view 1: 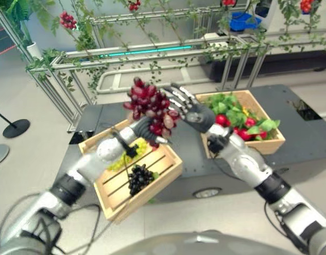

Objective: Pick up the fruits from the basket on one side to the basket on the other side

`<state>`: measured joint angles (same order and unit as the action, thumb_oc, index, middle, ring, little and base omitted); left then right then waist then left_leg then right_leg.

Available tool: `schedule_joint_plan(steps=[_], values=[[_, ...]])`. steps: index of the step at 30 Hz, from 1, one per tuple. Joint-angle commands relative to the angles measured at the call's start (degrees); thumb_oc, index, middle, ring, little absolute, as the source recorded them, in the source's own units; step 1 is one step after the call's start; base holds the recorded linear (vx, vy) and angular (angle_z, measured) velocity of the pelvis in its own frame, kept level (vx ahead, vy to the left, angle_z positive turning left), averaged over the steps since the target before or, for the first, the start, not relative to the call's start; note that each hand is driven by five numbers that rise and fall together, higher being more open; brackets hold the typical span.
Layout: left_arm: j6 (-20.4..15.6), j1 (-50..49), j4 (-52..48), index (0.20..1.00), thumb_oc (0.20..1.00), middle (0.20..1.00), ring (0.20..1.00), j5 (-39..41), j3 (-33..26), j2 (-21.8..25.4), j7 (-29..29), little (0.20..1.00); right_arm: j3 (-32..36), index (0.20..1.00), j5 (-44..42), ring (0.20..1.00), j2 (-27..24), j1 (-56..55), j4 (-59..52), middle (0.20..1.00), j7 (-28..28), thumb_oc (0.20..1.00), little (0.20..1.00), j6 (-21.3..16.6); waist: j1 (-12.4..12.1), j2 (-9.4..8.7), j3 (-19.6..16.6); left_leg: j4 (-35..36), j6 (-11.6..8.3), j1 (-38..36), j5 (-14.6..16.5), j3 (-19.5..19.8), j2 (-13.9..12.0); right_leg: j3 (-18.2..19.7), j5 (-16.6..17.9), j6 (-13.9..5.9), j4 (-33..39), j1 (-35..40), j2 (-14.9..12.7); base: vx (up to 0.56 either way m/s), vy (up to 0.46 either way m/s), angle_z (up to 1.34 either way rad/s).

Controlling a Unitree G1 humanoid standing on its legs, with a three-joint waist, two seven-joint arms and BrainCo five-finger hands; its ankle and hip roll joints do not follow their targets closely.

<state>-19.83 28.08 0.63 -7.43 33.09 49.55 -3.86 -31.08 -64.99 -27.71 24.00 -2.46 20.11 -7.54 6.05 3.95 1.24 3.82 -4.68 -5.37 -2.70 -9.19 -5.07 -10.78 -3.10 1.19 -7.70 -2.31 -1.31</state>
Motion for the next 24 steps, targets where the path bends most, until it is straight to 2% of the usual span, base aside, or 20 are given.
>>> schedule_joint_plan(steps=[1, 2, 4, 6, 7, 11, 12, 13, 20, 24], values=[[-5.44, 14.81, -5.17, 0.200, 0.200, 0.200, 0.200, 1.29, -0.83, 0.83, 5.00, 0.200, -2.18, 1.000, -1.04, 1.000, 2.47, 3.40, -5.92, 1.000, 1.29, 1.000, 1.000, -1.37, 1.04, -1.18, -0.35, -2.88, 1.08, -1.08, 5.78, -0.49, 2.45, 1.00, -1.29, -7.74, 2.73, 4.15, -3.45, -0.03, -0.006, 0.08], [-5.65, 17.93, -5.05, 0.200, 0.200, 0.200, 0.200, 0.44, 0.16, 3.32, 5.98, 0.200, -1.46, 1.000, -1.50, 1.000, 2.59, 3.07, -6.05, 1.000, 1.26, 1.000, 1.000, -2.08, 1.20, 0.17, -0.48, -2.98, 1.03, -1.00, 5.70, -0.38, 2.69, 0.77, -1.26, -7.80, 2.62, 4.21, -3.78, -0.01, 0.007, 0.08], [-5.73, 19.01, -4.97, 0.200, 0.200, 0.200, 0.200, 0.48, 0.67, 3.83, 6.26, 0.200, -1.06, 1.000, -1.84, 1.000, 2.88, 2.85, -6.14, 1.000, 1.22, 1.000, 1.000, -2.37, 1.26, 0.66, -0.48, -3.05, 1.00, -0.96, 5.68, -0.28, 2.80, 0.64, -1.28, -7.82, 2.58, 4.31, -3.92, -0.01, 0.001, 0.11], [-6.00, 22.13, -4.62, 0.200, 0.200, 0.200, 0.200, -0.13, 1.78, 5.42, 7.12, 0.200, -0.15, 1.000, -2.33, 1.000, 3.35, 1.83, -6.38, 1.000, 1.19, 1.000, 1.000, -2.82, 1.57, 2.67, -0.59, -3.23, 0.93, -0.97, 5.54, 0.08, 3.14, 0.18, -1.40, -7.84, 2.41, 4.66, -4.38, -0.01, 0.009, 0.07], [-6.03, 22.26, -4.54, 0.200, 0.200, 0.200, 0.200, -0.14, 1.90, 5.40, 7.15, 0.200, -0.09, 1.000, -2.33, 1.000, 3.36, 1.82, -6.39, 1.000, 1.19, 1.000, 1.000, -2.81, 1.58, 2.63, -0.56, -3.24, 0.93, -0.97, 5.54, 0.12, 3.14, 0.13, -1.40, -7.84, 2.41, 4.69, -4.39, 0.00, 0.009, 0.09], [-6.44, 24.65, -5.06, 0.200, 0.200, 0.200, 0.200, -0.71, 2.96, 5.87, 7.49, 0.200, 0.07, 1.000, -3.30, 1.000, 3.35, 0.68, -6.96, 1.000, 1.85, 1.000, 1.000, -2.72, 2.14, 5.31, -0.84, -3.42, 0.77, -1.34, 5.47, 0.54, 3.62, -0.45, -1.56, -7.91, 2.55, 5.46, -4.91, 0.01, 0.002, 0.11], [-6.43, 24.66, -5.06, 0.200, 0.200, 0.200, 0.200, -0.70, 2.96, 5.86, 7.48, 0.200, 0.07, 1.000, -3.31, 1.000, 3.33, 0.67, -6.97, 1.000, 1.85, 1.000, 1.000, -2.71, 2.15, 5.32, -0.82, -3.41, 0.77, -1.36, 5.47, 0.56, 3.62, -0.47, -1.55, -7.91, 2.58, 5.50, -4.90, 0.00, -0.010, 0.04], [-6.53, 24.78, -5.10, 0.200, 0.200, 0.200, 0.200, -0.81, 2.88, 5.22, 7.58, 0.200, 0.15, 1.000, -3.40, 1.000, 3.28, 0.38, -7.06, 1.000, 1.96, 1.000, 1.000, -2.58, 2.28, 6.11, -0.87, -3.42, 0.74, -1.50, 5.48, 0.56, 3.74, -0.64, -1.64, -7.92, 2.69, 5.82, -5.05, 0.00, 0.000, 0.00], [-6.56, 24.67, -5.35, 0.200, 0.200, 0.200, 0.200, -1.87, 3.10, 3.31, 7.57, 0.200, 0.77, 1.000, -4.26, 1.000, 3.67, -0.73, -6.56, 1.000, 1.83, 1.000, 1.000, -2.78, 2.70, 7.31, -0.90, -3.52, 0.74, -1.78, 5.52, 0.63, 3.95, -0.81, -1.68, -7.92, 3.19, 6.64, -5.30, 0.00, -0.001, 0.00], [-6.47, 26.13, -5.70, 0.200, 0.200, 0.200, 0.200, -6.81, 4.80, 4.71, 7.75, 0.200, 0.59, 1.000, -4.93, 1.000, 4.05, -1.57, -5.90, 1.000, 2.06, 1.000, 1.000, -3.00, 2.99, 7.31, -1.05, -3.61, 0.70, -2.09, 5.72, 0.26, 3.81, -0.79, -1.75, -7.97, 3.45, 7.05, -5.24, 0.00, 0.000, 0.00]])
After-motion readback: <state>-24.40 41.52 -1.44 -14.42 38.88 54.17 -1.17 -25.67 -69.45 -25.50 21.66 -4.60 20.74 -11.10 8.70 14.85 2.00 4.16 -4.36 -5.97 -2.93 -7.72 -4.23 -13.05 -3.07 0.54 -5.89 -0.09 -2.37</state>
